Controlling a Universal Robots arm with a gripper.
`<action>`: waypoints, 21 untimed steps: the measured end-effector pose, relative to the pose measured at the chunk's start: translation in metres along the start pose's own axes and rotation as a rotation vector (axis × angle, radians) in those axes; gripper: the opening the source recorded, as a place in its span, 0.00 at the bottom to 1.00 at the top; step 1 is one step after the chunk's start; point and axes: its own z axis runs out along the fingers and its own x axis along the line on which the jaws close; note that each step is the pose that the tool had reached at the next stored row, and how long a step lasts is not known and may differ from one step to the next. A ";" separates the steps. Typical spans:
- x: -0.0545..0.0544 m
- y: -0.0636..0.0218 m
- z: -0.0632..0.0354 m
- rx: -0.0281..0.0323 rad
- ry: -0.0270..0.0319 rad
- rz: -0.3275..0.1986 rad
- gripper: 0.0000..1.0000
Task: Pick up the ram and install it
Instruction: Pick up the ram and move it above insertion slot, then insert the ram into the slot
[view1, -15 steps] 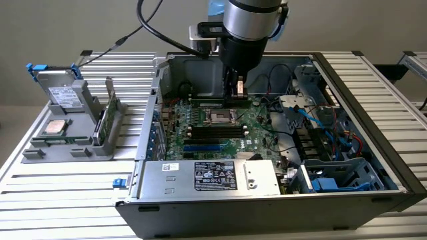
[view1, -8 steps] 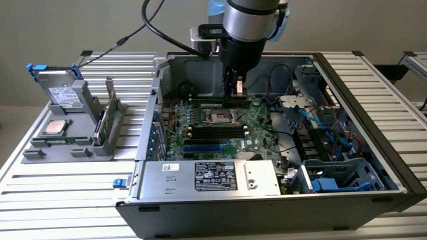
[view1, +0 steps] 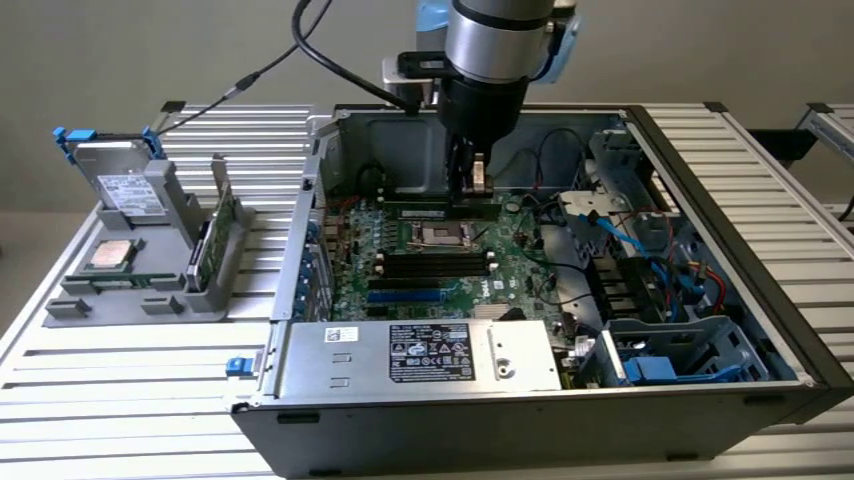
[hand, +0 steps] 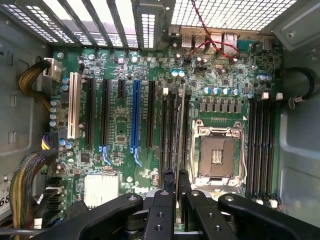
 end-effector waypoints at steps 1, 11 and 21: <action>0.000 0.0000 -0.0001 -0.0001 0.0002 0.000 0.14; 0.000 0.0001 -0.0001 -0.0001 0.0001 0.000 0.14; -0.001 -0.0003 0.0067 0.0008 0.0015 0.000 0.14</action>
